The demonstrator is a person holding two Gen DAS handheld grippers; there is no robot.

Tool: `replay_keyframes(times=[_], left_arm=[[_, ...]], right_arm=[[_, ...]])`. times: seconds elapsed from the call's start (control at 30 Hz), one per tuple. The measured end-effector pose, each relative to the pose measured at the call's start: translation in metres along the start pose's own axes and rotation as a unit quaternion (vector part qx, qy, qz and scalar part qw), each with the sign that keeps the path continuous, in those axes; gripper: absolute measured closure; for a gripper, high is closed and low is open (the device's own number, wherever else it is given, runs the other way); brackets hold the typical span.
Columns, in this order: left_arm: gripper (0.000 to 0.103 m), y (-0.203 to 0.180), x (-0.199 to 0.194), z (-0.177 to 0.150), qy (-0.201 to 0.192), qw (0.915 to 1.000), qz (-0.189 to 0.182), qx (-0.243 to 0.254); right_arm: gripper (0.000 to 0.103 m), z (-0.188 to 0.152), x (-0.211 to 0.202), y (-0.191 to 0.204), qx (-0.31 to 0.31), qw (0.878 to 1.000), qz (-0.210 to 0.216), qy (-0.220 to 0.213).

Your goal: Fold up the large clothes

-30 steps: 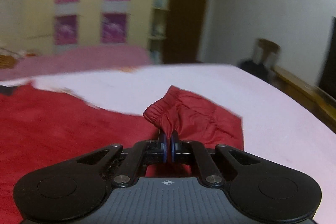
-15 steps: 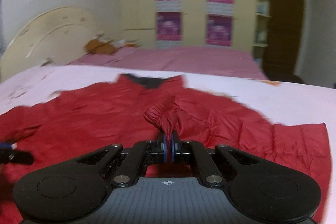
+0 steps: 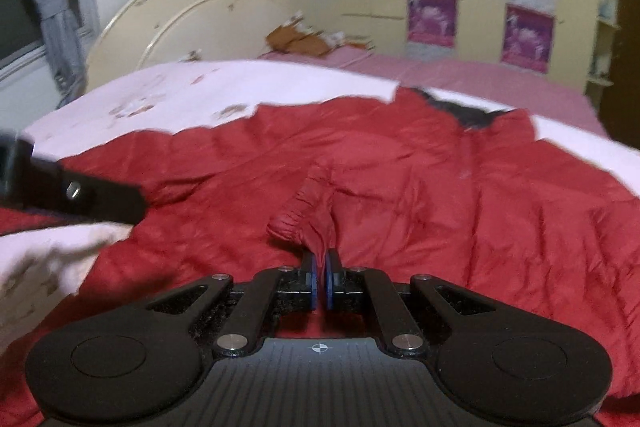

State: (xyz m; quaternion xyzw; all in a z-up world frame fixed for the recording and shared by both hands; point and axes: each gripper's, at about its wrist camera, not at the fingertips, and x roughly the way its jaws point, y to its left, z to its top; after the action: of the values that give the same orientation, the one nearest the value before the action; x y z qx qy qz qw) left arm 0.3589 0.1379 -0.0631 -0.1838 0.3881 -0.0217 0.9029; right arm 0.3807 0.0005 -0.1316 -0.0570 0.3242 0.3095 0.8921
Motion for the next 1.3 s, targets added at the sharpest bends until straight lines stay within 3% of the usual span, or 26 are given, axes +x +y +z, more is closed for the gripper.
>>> replay_keyframes(times=[0.13,0.4,0.47,0.67,0.77,0.83,0.93,1.0,1.03,1.07,1.1,1.17,1.2,1.23,1.27,1.3], left_arm=[[0.000,-0.017,0.012,0.004,0.004,0.9996,-0.026,0.011],[0.004,-0.057,0.062,0.006,0.041,0.9959,-0.080,0.016],[0.004,-0.066,0.066,0.004,0.043,0.9953,-0.084,0.023],[0.004,-0.082,0.064,-0.001,0.046,0.9949,-0.083,0.034],[0.004,-0.090,0.073,-0.002,0.062,0.9924,-0.103,0.027],[0.005,-0.101,0.083,-0.004,0.071,0.9899,-0.120,0.025],[0.017,-0.119,0.102,-0.009,0.087,0.9882,-0.122,0.028],[0.041,-0.126,0.117,-0.012,0.099,0.9892,-0.105,0.029],[0.048,-0.128,0.123,-0.014,0.097,0.9901,-0.095,0.035],[0.071,-0.130,0.126,-0.014,0.090,0.9909,-0.089,0.046],[0.087,-0.130,0.129,-0.013,0.086,0.9912,-0.085,0.055],[0.087,-0.122,0.123,-0.006,0.068,0.9926,-0.092,0.041],[0.087,-0.117,0.115,-0.001,0.044,0.9945,-0.084,0.044],[0.087,-0.112,0.107,0.004,0.029,0.9956,-0.075,0.049],[0.087,-0.102,0.101,0.008,0.020,0.9964,-0.069,0.044],[0.087,-0.094,0.096,0.010,0.017,0.9970,-0.064,0.039]], right_arm=[[0.099,-0.004,-0.022,0.007,-0.013,1.000,-0.020,-0.016],[0.098,-0.014,-0.077,-0.051,0.029,0.996,-0.083,-0.029],[0.098,-0.017,-0.088,-0.061,0.040,0.995,-0.083,-0.036],[0.098,-0.030,-0.077,-0.060,0.012,0.995,-0.099,-0.020],[0.098,-0.031,-0.084,-0.063,0.034,0.991,-0.124,-0.047],[0.098,-0.031,-0.100,-0.072,0.058,0.981,-0.167,-0.079],[0.098,-0.032,-0.125,-0.095,0.094,0.962,-0.234,-0.104],[0.098,-0.034,-0.142,-0.118,0.134,0.947,-0.270,-0.108],[0.098,-0.036,-0.152,-0.133,0.163,0.938,-0.286,-0.111],[0.098,-0.039,-0.159,-0.144,0.184,0.930,-0.298,-0.110],[0.098,-0.041,-0.166,-0.156,0.202,0.922,-0.313,-0.108],[0.098,-0.048,-0.176,-0.176,0.232,0.911,-0.326,-0.105],[0.076,-0.050,-0.179,-0.184,0.243,0.905,-0.335,-0.099],[0.017,-0.054,-0.184,-0.189,0.250,0.901,-0.339,-0.102],[0.004,-0.058,-0.191,-0.192,0.253,0.898,-0.340,-0.121],[0.003,-0.058,-0.195,-0.193,0.246,0.899,-0.338,-0.130]])
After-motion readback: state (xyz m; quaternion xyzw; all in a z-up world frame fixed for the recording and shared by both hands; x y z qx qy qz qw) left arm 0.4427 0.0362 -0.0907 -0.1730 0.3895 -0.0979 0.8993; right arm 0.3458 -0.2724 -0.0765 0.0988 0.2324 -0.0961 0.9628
